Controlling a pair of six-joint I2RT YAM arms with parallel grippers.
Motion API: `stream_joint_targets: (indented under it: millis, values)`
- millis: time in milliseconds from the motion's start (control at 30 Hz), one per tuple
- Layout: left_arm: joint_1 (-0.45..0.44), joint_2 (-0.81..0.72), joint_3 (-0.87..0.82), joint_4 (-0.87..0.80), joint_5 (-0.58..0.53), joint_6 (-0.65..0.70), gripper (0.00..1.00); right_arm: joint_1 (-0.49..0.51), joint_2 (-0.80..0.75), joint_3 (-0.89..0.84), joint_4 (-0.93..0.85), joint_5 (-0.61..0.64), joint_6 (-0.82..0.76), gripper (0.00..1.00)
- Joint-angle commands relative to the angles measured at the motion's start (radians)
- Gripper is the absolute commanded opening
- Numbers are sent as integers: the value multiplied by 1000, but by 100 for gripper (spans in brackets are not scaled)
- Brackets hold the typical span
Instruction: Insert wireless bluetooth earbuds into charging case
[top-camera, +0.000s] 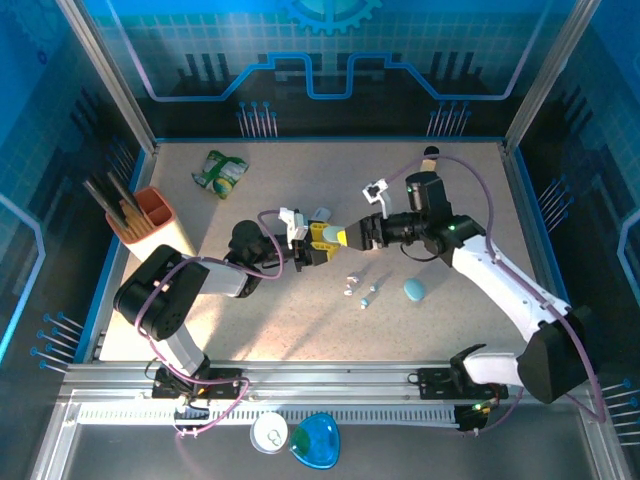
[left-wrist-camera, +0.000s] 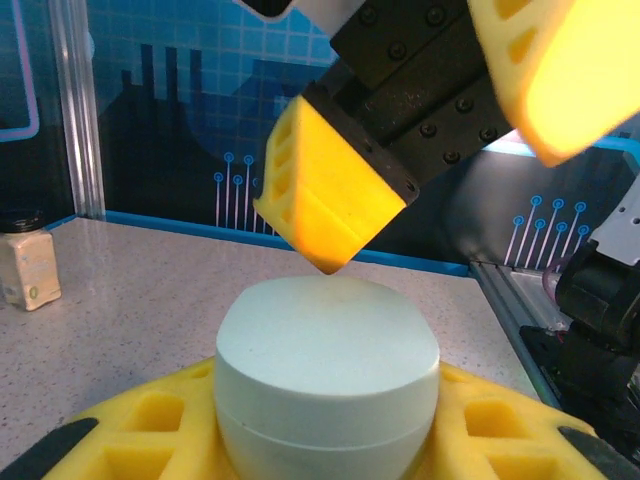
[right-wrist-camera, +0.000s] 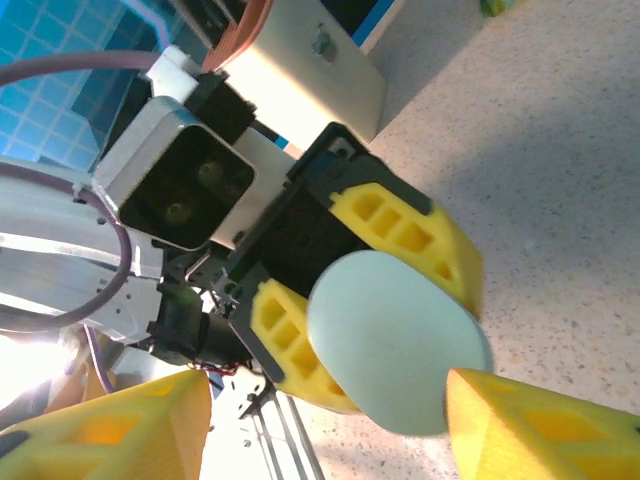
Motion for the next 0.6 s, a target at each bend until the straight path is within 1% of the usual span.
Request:
stream_joint_targets:
  millis: [0, 133, 233, 333, 467, 567]
  values:
    - [-10, -9, 14, 42, -40, 21, 34, -58, -40, -57, 142, -6, 171, 70]
    - [-25, -22, 20, 42, -69, 49, 34, -100, -32, -139, 335, -132, 364, 73]
    - [-33, -23, 26, 40, -76, 58, 34, -102, -14, -192, 449, -204, 465, 71]
    - [-43, -25, 33, 42, -96, 75, 33, -102, -11, -232, 539, -203, 561, 68]
    - [-58, -18, 60, 42, -123, 96, 33, -95, 14, -282, 703, -206, 683, 65]
    - [-64, -7, 84, 41, -118, 102, 33, -85, 40, -296, 756, -206, 729, 65]
